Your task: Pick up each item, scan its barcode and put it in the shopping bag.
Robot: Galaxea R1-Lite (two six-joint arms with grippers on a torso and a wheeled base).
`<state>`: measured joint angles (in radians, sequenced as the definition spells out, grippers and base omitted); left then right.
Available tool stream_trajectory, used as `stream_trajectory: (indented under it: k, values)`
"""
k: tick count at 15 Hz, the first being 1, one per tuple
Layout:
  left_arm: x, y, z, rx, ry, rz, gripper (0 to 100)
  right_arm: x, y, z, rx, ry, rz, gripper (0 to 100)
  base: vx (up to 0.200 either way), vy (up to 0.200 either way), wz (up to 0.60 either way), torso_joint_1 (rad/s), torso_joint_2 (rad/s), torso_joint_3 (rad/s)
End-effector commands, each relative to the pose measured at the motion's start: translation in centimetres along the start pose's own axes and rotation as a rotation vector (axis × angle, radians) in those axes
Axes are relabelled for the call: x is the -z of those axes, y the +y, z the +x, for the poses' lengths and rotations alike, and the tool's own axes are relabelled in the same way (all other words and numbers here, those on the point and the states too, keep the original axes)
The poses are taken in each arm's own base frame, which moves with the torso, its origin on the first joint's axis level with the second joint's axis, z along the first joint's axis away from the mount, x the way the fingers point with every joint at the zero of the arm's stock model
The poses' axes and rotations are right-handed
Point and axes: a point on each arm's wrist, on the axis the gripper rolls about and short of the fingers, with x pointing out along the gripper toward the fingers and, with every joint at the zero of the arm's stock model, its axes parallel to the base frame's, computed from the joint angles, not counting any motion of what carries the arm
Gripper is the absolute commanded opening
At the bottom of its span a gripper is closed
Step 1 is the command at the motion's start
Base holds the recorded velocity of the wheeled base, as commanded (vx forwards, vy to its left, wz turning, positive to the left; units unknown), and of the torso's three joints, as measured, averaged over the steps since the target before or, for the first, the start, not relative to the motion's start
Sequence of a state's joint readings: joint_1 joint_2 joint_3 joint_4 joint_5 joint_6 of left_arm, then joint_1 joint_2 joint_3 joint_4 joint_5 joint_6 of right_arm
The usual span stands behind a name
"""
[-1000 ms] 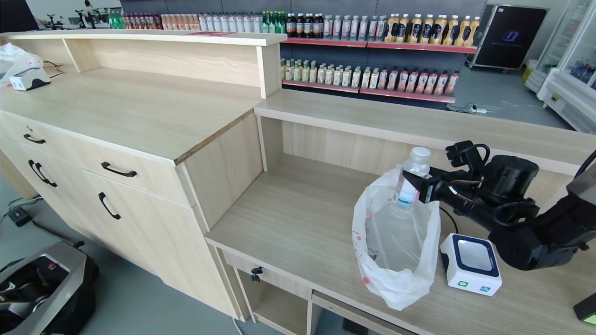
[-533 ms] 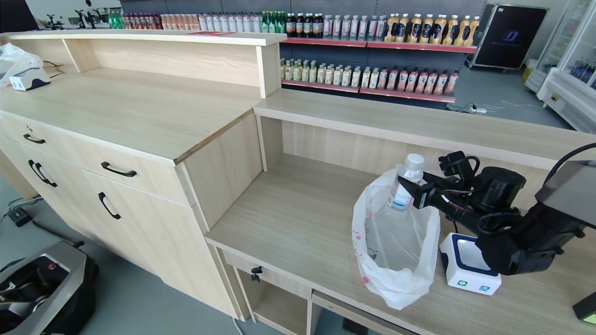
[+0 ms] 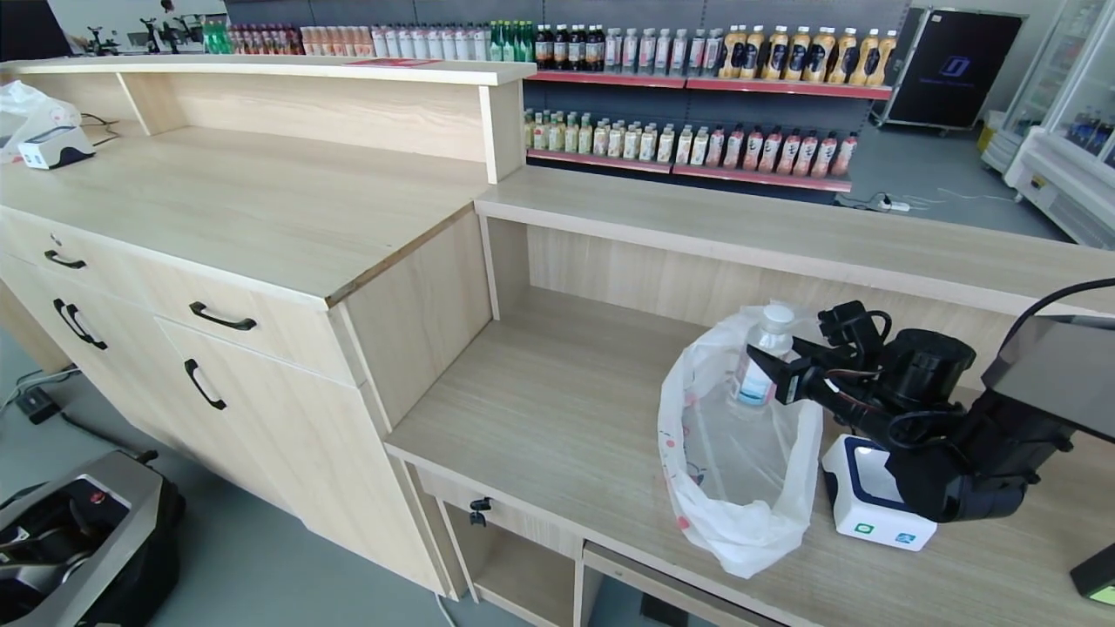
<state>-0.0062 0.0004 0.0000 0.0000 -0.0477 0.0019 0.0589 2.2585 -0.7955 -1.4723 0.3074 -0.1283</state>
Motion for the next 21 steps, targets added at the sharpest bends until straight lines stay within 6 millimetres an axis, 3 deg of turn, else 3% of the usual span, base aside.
stream_trajectory:
  k: [1, 13, 14, 16, 17, 20, 21]
  values:
    - [0.0, 0.0, 0.0, 0.0, 0.001, 0.0, 100, 0.6, 0.0, 0.1, 0.0, 0.01, 0.003, 0, 0.0, 0.0, 0.0, 0.0, 0.0, 0.0]
    - [0.0, 0.0, 0.0, 0.0, 0.001, 0.0, 100, 2.5, -0.6, 0.0, -0.012, 0.041, -0.012, 0, 0.0, 0.0, 0.0, 0.0, 0.0, 0.0]
    - [0.0, 0.0, 0.0, 0.0, 0.001, 0.0, 100, 2.5, -0.6, 0.0, -0.013, 0.044, -0.01, 100, 0.0, 0.0, 0.0, 0.0, 0.0, 0.0]
    - [0.0, 0.0, 0.0, 0.0, 0.001, 0.0, 100, 2.2, -0.7, -0.2, -0.021, 0.047, -0.008, 100, 0.0, 0.0, 0.0, 0.0, 0.0, 0.0]
    - [0.0, 0.0, 0.0, 0.0, 0.001, 0.0, 100, 0.9, -0.9, -0.5, -0.017, 0.033, -0.013, 100, 0.0, 0.0, 0.0, 0.0, 0.0, 0.0]
    - [0.0, 0.0, 0.0, 0.0, 0.001, 0.0, 100, -6.1, -1.0, -2.7, -0.011, -0.022, -0.033, 100, 0.0, 0.0, 0.0, 0.0, 0.0, 0.0]
    - [0.0, 0.0, 0.0, 0.0, 0.001, 0.0, 100, -7.6, -0.9, -3.5, -0.01, -0.029, -0.035, 100, 0.0, 0.0, 0.0, 0.0, 0.0, 0.0]
